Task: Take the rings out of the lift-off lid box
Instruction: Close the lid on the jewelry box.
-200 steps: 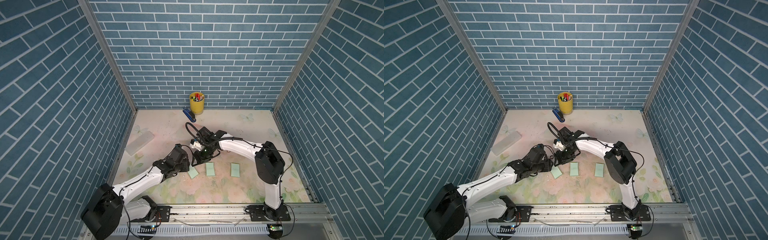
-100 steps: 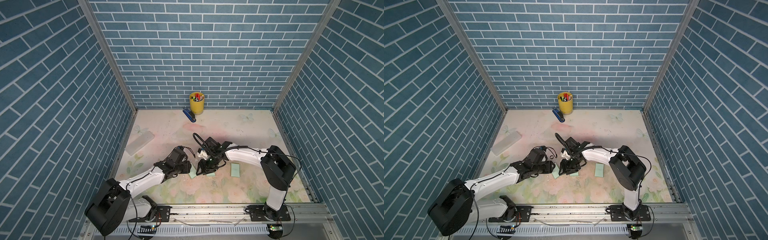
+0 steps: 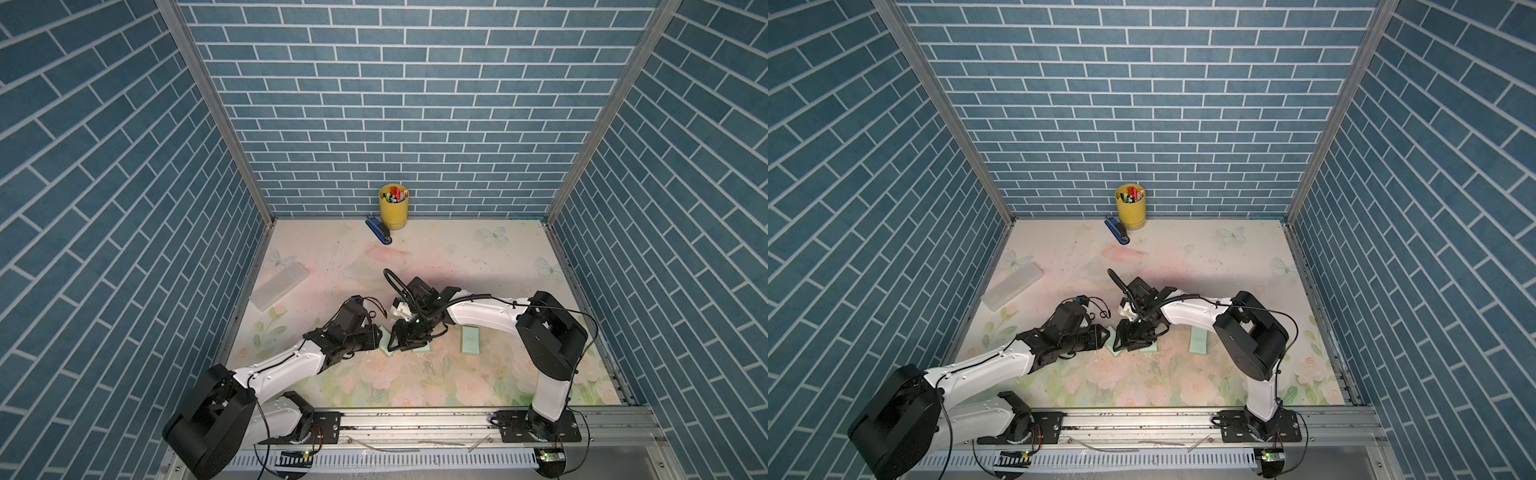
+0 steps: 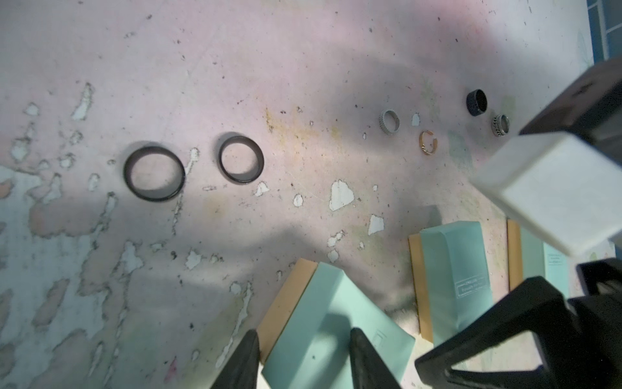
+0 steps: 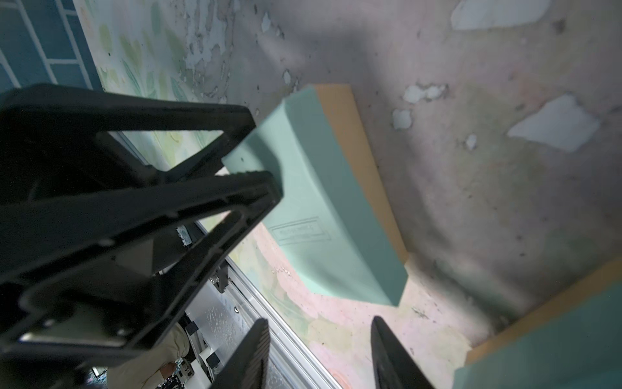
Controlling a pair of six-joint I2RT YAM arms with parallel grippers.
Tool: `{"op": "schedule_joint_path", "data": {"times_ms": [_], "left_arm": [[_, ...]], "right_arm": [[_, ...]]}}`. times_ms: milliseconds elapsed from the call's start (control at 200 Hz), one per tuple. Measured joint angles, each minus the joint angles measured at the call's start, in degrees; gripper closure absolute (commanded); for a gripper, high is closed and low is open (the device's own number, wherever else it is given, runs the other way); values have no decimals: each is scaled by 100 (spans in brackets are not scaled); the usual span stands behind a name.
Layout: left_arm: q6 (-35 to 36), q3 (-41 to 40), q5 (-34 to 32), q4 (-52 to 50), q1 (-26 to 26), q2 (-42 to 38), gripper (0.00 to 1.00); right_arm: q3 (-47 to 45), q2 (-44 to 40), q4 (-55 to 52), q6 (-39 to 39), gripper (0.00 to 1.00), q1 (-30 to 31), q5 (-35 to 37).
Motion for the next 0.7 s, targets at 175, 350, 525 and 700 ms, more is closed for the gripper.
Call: {"op": "schedule_joint_path", "data": {"times_ms": [175, 350, 525, 700], "left_arm": [[-269, -186, 17, 9, 0, -243, 57], [-461, -376, 70, 166, 0, -402, 59], [-619, -535, 129, 286, 2, -573, 61], [-756, -654, 192, 345, 0, -732, 65]], "right_arm": [[0, 118, 50, 66, 47, 0, 52], [0, 221, 153, 76, 46, -7, 120], [0, 234, 297, 74, 47, -28, 149], [22, 358, 372, 74, 47, -33, 146]]}}
